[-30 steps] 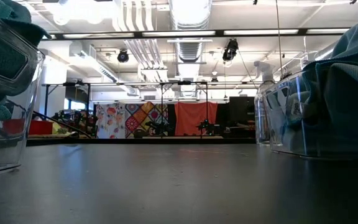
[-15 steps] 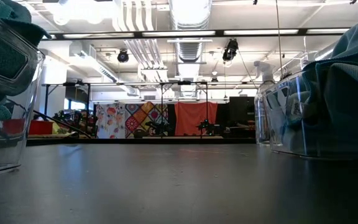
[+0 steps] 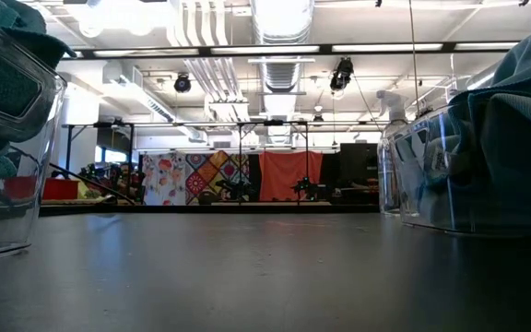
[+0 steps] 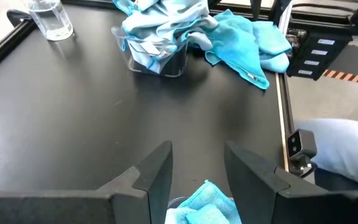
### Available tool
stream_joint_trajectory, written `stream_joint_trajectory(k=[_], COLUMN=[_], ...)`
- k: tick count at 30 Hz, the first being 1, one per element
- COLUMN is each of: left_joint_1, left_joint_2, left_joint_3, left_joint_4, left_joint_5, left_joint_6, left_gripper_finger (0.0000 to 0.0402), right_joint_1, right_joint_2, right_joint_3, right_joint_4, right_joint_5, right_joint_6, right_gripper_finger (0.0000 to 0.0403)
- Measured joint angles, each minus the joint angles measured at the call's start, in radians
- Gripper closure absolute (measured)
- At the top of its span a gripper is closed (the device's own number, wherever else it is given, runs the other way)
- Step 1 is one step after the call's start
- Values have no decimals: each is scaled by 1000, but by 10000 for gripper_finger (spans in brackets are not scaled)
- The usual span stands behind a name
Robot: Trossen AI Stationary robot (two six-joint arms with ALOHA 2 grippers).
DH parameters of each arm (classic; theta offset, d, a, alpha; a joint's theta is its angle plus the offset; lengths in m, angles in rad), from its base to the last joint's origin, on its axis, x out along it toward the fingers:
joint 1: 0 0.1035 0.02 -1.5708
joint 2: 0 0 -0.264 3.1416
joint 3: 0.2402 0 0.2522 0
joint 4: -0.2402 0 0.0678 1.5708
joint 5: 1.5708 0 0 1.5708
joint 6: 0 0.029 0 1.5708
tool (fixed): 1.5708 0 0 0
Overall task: Sort microfiber towel by color & place in baskets
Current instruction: Put the blue microfiber towel into the left transparent bin
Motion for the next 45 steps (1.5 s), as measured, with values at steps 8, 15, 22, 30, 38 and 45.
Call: stream_joint_trajectory(k=[8, 15, 22, 30, 38, 45], left_joint_1=[0, 0, 3, 16, 17, 18], left_joint_2=[-1, -5, -6, -6, -6, -7], left_joint_3=[0, 0, 1, 1, 1, 1], left_joint_4=[-2, -3, -3, -3, -3, -3], left_joint_5=[-1, -3, -6, -6, -14, -25], left_joint_6=[77, 159, 216, 232, 232, 231], left_gripper_finger=[272, 272, 272, 272, 272, 272], right_joint_1=[0, 0, -5, -14, -14, -14], right_joint_2=[104, 156, 163, 162, 161, 161], right_joint_3=[-3, -14, -68, -149, -224, -225], right_joint_4=[-11, -12, -24, -39, -36, -12], right_joint_5=[-140, -139, -98, -42, -44, -50], right_joint_6=[-1, -38, -52, -63, -51, -56], right_gripper_finger=[225, 225, 225, 225, 225, 252])
